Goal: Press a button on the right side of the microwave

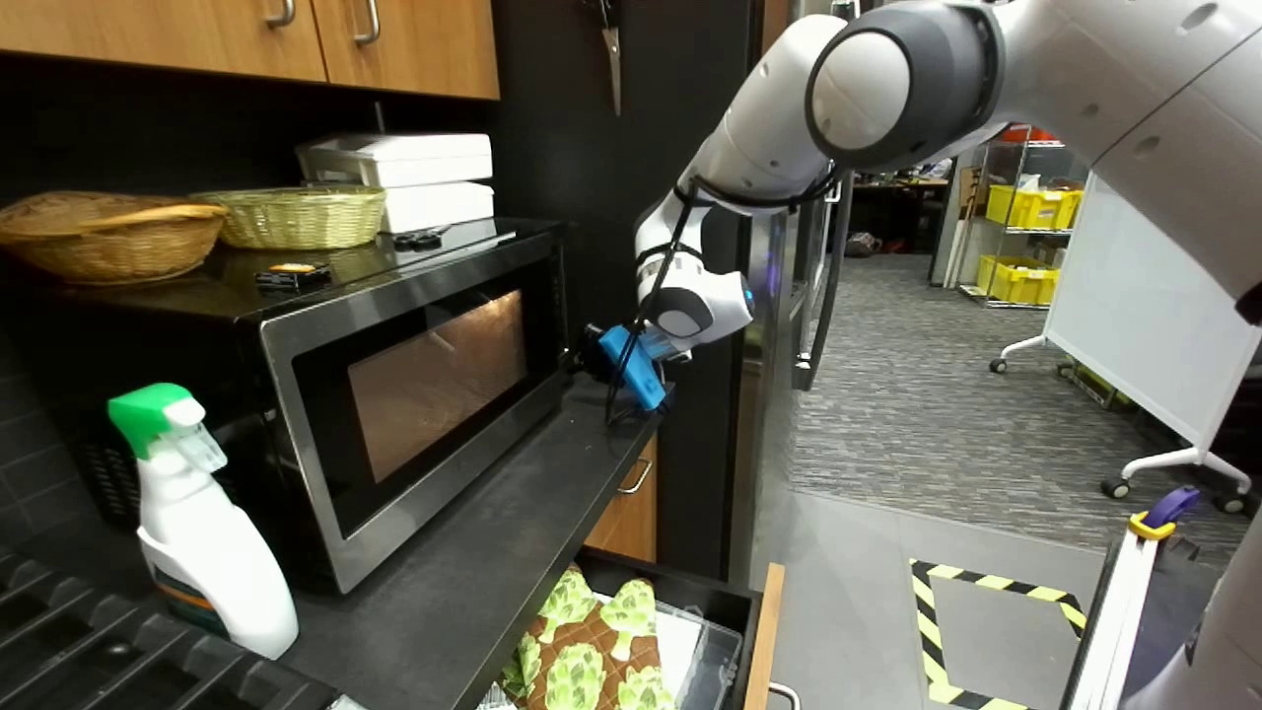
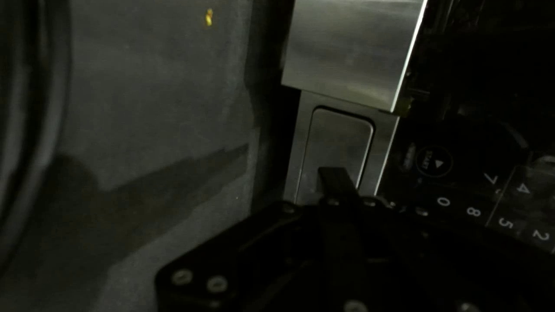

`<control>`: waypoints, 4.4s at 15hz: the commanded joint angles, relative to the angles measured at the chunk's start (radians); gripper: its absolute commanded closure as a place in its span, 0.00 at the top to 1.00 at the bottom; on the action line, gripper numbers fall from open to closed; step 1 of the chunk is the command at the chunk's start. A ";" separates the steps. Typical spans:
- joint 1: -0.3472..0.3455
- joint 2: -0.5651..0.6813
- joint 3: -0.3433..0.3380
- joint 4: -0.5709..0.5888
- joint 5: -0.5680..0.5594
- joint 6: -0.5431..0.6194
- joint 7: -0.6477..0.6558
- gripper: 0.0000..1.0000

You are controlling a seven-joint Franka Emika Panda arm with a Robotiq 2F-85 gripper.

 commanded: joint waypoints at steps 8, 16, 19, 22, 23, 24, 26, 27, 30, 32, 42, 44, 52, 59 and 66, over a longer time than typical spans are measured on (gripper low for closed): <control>0.014 0.059 0.000 0.092 0.039 0.037 -0.023 0.00; 0.016 0.091 0.001 0.139 0.064 0.057 -0.032 0.00; 0.018 0.104 0.004 0.159 0.072 0.055 -0.031 0.00; 0.020 0.115 0.005 0.175 0.073 0.055 -0.030 0.00; 0.020 0.117 0.005 0.178 0.072 0.055 -0.029 0.00; 0.020 0.119 0.006 0.181 0.072 0.055 -0.028 0.00; 0.021 0.125 0.008 0.187 0.073 0.055 -0.027 0.00; 0.021 0.128 0.009 0.190 0.073 0.055 -0.026 0.00; 0.022 0.134 0.011 0.198 0.075 0.056 -0.026 0.00; 0.024 0.133 0.011 0.197 0.076 0.060 -0.027 0.00; 0.022 0.089 0.007 0.153 0.055 0.075 -0.020 0.00; 0.023 0.079 0.008 0.142 0.048 0.074 -0.016 0.00; 0.027 0.033 0.006 0.091 -0.012 0.093 0.019 0.00; 0.027 -0.028 0.001 0.023 -0.096 0.119 0.058 0.00; 0.030 -0.084 -0.003 -0.057 -0.237 0.154 0.156 0.00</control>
